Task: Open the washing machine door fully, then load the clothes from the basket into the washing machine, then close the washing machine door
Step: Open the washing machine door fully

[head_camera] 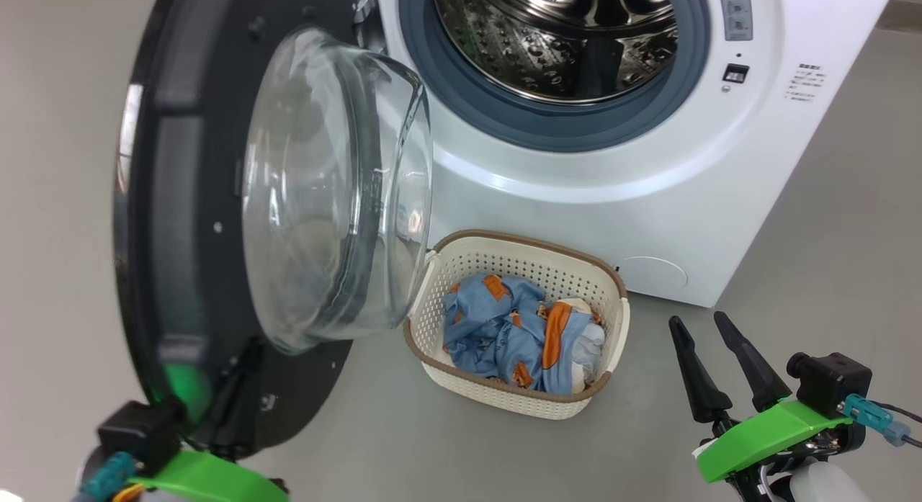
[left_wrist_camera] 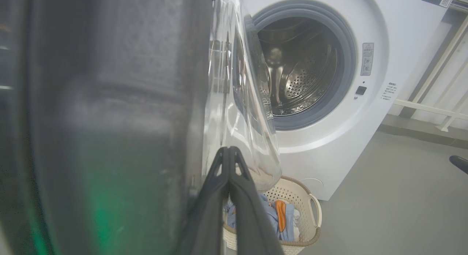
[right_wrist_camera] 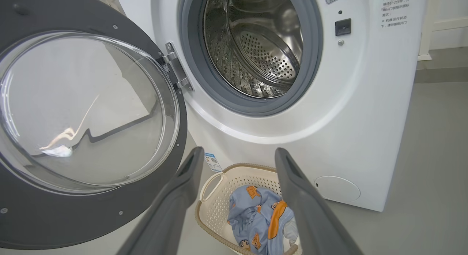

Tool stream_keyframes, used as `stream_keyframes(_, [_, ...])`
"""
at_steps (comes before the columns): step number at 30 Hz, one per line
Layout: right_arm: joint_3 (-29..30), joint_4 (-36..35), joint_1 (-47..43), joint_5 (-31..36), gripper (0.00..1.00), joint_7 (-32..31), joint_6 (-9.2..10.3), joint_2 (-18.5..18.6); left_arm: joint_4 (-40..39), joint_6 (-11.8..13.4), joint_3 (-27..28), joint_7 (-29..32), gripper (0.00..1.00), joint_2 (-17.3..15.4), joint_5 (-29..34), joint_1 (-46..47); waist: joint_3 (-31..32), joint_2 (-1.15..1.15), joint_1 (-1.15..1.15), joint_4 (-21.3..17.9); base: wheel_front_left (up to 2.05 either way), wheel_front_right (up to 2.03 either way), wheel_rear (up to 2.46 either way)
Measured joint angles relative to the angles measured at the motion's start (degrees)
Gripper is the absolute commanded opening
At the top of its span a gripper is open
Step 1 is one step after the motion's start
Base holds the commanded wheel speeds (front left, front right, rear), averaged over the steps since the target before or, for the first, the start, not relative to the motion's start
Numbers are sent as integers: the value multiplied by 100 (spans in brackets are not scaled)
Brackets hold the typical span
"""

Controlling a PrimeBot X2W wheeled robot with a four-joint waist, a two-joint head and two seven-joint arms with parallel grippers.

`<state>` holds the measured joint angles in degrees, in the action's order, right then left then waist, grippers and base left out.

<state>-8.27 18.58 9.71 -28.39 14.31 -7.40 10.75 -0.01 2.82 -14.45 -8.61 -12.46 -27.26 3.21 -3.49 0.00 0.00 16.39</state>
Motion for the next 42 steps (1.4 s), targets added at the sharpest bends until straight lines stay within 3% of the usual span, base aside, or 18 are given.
stream_keyframes(9, [-20, 26, 62, 1, 100, 0, 0, -32, 192, 23, 423, 189, 0, -328, -242, 102, -115, 0, 0, 174, 0, 0, 0])
stream_keyframes(19, [-32, 29, 229, 0, 100, 0, 0, -85, 975, -31, 873, 309, 0, -675, -572, 622, -309, 0, 0, 284, 0, 0, 0])
stream_keyframes(42, [-11, 25, 587, 0, 100, 0, 0, -68, 3751, -872, 837, 181, 0, -1481, -580, 2724, -773, 0, 0, 179, 0, 0, 0])
